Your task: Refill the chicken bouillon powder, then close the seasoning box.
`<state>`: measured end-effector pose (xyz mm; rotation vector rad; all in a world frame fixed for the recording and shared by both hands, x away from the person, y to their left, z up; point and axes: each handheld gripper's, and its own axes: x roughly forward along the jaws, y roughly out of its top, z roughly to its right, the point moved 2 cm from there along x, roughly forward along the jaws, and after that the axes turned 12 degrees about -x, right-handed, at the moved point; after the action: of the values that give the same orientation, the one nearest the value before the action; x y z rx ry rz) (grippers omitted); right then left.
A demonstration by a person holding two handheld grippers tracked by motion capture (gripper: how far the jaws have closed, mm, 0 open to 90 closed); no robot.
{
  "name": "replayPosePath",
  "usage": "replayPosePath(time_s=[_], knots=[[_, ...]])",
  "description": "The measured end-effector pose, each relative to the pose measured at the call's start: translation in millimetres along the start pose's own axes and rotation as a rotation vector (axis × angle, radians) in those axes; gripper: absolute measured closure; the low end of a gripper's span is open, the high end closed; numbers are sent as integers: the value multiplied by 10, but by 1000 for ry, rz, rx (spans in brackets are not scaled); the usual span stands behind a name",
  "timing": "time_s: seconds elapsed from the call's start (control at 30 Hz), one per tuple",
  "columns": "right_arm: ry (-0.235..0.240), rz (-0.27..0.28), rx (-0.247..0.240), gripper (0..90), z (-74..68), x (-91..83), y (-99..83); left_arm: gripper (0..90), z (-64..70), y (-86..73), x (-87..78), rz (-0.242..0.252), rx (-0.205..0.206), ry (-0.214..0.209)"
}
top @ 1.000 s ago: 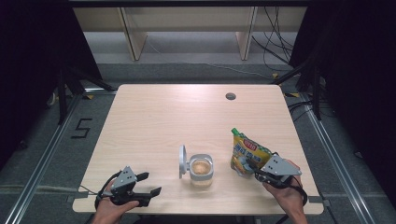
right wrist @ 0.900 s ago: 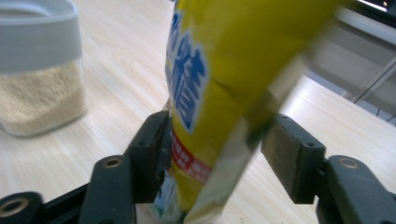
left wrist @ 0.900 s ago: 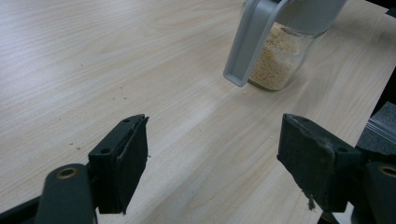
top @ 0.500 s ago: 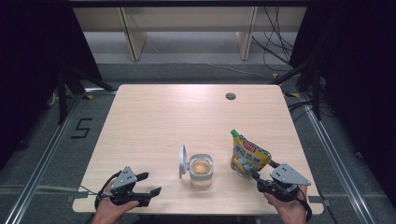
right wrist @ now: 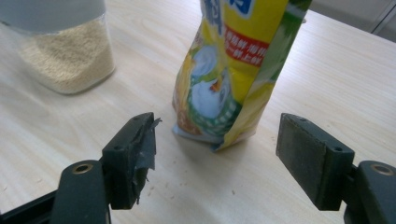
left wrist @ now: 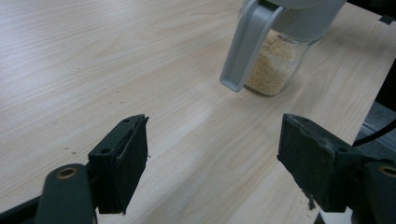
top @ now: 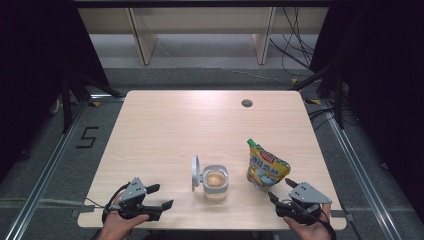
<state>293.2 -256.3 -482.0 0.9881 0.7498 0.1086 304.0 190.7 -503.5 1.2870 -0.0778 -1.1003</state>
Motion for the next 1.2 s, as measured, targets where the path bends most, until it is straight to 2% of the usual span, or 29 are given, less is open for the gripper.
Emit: replayPosePath(time_s=[0.03,0.1,0.17,0.2,0.33,0.37,0.4,0.47,0.5,0.57,0.63,0.67,0.7,0.73,0.83,0.93,1.0,1.07,1.1,1.13,1.2], knots=[[10,-12,29,291,-30,-14,-6,236,4,0,-2,0,-2,-4],[14,-19,16,278,-16,-20,-24,237,-6,15,-7,-4,23,0],[15,-30,14,278,-29,-28,-37,237,-9,20,-1,1,11,-7],[13,-40,28,276,-45,-38,-41,237,-8,23,-5,-5,11,-2],[26,-63,30,274,-79,-44,-63,237,1,32,-10,-5,22,-5],[36,-72,27,275,-87,-42,-72,237,12,31,-1,6,12,-7],[39,-78,35,277,-94,-44,-75,237,10,36,-1,2,23,-5],[32,-75,29,277,-93,-42,-76,238,19,38,3,-2,25,-8],[47,-90,40,277,-106,-47,-75,239,45,43,15,8,2,-11],[44,-79,25,277,-97,-34,-81,240,50,57,13,9,8,-12],[39,-78,30,277,-106,-30,-86,279,43,72,6,-3,30,-12],[51,-88,29,280,-109,-32,-88,297,64,75,8,7,15,-23],[57,-100,31,283,-114,-37,-90,300,64,85,2,7,28,-21],[58,-103,29,284,-117,-40,-91,308,71,87,9,17,17,-29],[56,-106,32,284,-120,-43,-95,382,84,107,-8,1,39,-49],[39,-99,21,284,-108,-47,-103,541,118,118,-29,-2,84,-55],[43,-102,18,286,-101,-53,-105,646,145,136,-47,16,101,-62],[39,-102,9,287,-96,-55,-107,746,164,159,-69,26,126,-49],[48,-110,25,288,-112,-59,-106,793,168,179,-76,27,150,-46],[50,-104,4,289,-96,-52,-107,831,189,186,-76,33,141,-46],[50,-104,5,289,-100,-50,-105,889,218,231,-81,35,164,-41]])
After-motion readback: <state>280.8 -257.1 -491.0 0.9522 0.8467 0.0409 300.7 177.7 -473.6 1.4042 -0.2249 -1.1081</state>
